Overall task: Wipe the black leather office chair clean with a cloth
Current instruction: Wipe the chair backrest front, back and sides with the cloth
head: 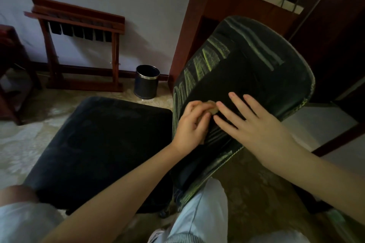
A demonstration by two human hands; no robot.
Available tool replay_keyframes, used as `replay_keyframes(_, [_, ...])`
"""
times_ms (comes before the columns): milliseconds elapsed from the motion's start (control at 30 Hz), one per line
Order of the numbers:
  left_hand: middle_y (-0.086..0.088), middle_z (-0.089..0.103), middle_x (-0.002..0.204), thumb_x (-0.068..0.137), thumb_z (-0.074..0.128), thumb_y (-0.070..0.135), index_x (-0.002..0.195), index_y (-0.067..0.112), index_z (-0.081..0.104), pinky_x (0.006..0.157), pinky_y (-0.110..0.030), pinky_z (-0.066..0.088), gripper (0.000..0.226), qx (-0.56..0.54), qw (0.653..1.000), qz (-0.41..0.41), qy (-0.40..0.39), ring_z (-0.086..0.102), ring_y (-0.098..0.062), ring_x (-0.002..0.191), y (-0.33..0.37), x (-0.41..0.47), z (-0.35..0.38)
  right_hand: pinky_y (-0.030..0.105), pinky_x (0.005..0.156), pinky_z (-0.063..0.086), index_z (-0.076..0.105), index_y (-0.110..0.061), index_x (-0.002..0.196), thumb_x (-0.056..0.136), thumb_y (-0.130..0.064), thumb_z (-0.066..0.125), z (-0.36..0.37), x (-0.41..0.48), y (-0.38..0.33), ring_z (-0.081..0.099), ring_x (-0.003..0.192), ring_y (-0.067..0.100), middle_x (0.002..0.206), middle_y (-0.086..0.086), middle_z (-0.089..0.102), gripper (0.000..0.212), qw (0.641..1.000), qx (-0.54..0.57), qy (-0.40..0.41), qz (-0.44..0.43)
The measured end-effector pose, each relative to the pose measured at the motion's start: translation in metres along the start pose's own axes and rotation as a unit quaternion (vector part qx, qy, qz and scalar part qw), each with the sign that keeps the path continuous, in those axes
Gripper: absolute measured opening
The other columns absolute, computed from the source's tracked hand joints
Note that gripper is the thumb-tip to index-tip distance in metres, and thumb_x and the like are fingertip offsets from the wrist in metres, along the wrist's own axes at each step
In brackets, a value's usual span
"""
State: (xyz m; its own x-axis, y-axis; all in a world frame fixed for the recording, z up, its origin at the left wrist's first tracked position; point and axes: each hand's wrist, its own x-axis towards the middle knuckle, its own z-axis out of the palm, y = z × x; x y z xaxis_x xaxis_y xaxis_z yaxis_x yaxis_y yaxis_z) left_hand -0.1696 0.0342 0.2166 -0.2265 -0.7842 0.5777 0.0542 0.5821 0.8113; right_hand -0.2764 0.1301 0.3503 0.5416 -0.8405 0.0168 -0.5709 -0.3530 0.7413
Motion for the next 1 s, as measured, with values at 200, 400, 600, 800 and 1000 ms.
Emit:
replay_keyframes(200, [0.0, 0.052, 0.113, 0.096, 0.049, 0.014, 0.111, 0.027, 0.059, 0.095, -0.014, 0.038, 0.022, -0.022, 0.98, -0.19, 0.05, 0.05, 0.001, 0.103, -0.042, -0.03, -0.013, 0.05, 0.113, 0.015, 0.022, -0.014, 0.149, 0.087, -0.057, 0.051, -0.019, 0.018, -0.031, 0.016, 0.14, 0.043, 0.154, 0.018, 0.019, 0.081, 0.986, 0.024, -0.154, -0.054])
replay_keyframes(400, [0.003, 0.05, 0.109, 0.097, 0.047, 0.019, 0.108, 0.029, 0.058, 0.08, 0.0, 0.037, 0.018, -0.032, 0.954, -0.29, 0.075, 0.051, 0.003, 0.096, -0.059, -0.06, -0.018, 0.05, 0.114, 0.004, 0.0, -0.014, 0.15, 0.101, -0.046, 0.022, 0.005, 0.052, -0.04, -0.002, 0.142, 0.042, 0.157, 0.015, -0.003, 0.063, 0.966, -0.007, -0.247, -0.072])
replay_keyframes(600, [0.004, 0.051, 0.109, 0.095, 0.05, 0.017, 0.112, 0.024, 0.06, 0.083, 0.002, 0.033, 0.021, 0.0, 0.973, -0.223, 0.051, 0.05, 0.001, 0.099, -0.052, -0.045, -0.016, 0.052, 0.113, 0.006, 0.006, -0.014, 0.151, 0.101, -0.046, 0.016, 0.018, 0.054, -0.04, 0.007, 0.142, 0.042, 0.157, 0.017, 0.007, 0.06, 0.959, 0.024, -0.272, -0.08])
replay_keyframes(800, [0.005, 0.048, 0.112, 0.096, 0.049, 0.019, 0.12, 0.018, 0.057, 0.081, 0.0, 0.033, 0.026, 0.025, 0.983, -0.179, 0.027, 0.046, -0.002, 0.102, -0.058, 0.001, -0.007, 0.054, 0.113, 0.006, 0.01, -0.011, 0.15, 0.1, -0.049, 0.02, 0.019, 0.057, -0.046, 0.009, 0.141, 0.044, 0.155, 0.02, 0.011, 0.064, 0.961, 0.044, -0.264, -0.068])
replay_keyframes(1000, [-0.004, 0.051, 0.12, 0.098, 0.045, 0.02, 0.123, 0.017, 0.056, 0.079, 0.005, 0.028, 0.027, 0.029, 0.978, -0.201, 0.044, 0.041, 0.002, 0.101, -0.093, 0.032, 0.006, 0.057, 0.109, 0.019, 0.033, -0.012, 0.145, 0.094, -0.056, 0.032, 0.028, 0.061, -0.049, 0.028, 0.133, 0.049, 0.147, 0.024, 0.033, 0.067, 0.97, 0.033, -0.239, -0.04])
